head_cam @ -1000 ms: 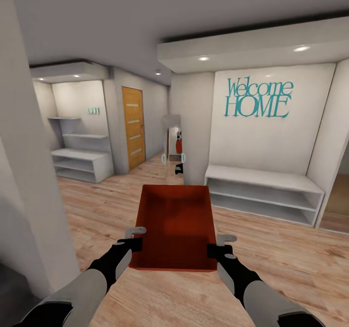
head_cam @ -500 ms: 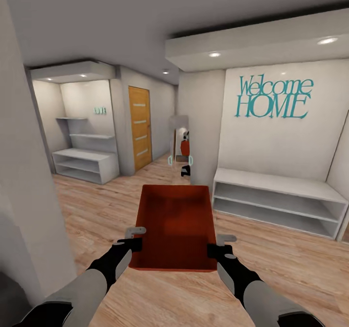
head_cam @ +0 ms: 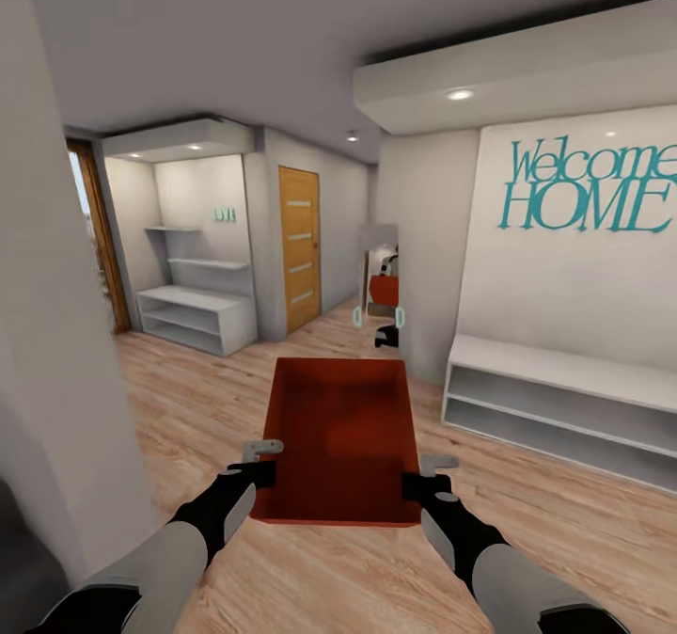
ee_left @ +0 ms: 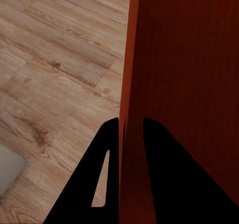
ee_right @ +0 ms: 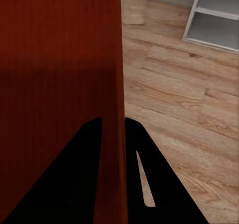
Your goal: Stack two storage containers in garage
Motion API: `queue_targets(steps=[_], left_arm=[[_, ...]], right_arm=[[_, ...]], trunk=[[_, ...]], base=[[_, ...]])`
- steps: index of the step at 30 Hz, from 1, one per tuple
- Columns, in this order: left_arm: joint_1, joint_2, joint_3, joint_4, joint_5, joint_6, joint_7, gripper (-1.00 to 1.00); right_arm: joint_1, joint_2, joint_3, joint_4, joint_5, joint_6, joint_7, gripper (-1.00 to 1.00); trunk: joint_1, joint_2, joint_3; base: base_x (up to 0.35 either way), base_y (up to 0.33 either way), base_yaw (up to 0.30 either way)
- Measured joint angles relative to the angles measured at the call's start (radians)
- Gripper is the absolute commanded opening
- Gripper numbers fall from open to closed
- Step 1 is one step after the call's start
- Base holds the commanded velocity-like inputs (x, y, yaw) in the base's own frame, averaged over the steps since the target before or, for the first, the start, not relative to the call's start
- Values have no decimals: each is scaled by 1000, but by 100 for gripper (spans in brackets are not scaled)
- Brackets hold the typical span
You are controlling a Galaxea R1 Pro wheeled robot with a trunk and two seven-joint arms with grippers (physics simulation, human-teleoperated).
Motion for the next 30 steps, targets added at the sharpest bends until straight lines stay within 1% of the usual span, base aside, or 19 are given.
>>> queue_targets(steps=[30], left_arm=[[0, 0, -1, -2, 0, 0, 0, -100]], right_arm=[[0, 0, 0, 0, 0, -2, 0, -100]], trunk=[[0, 0, 0]], base=[[323, 0, 1]])
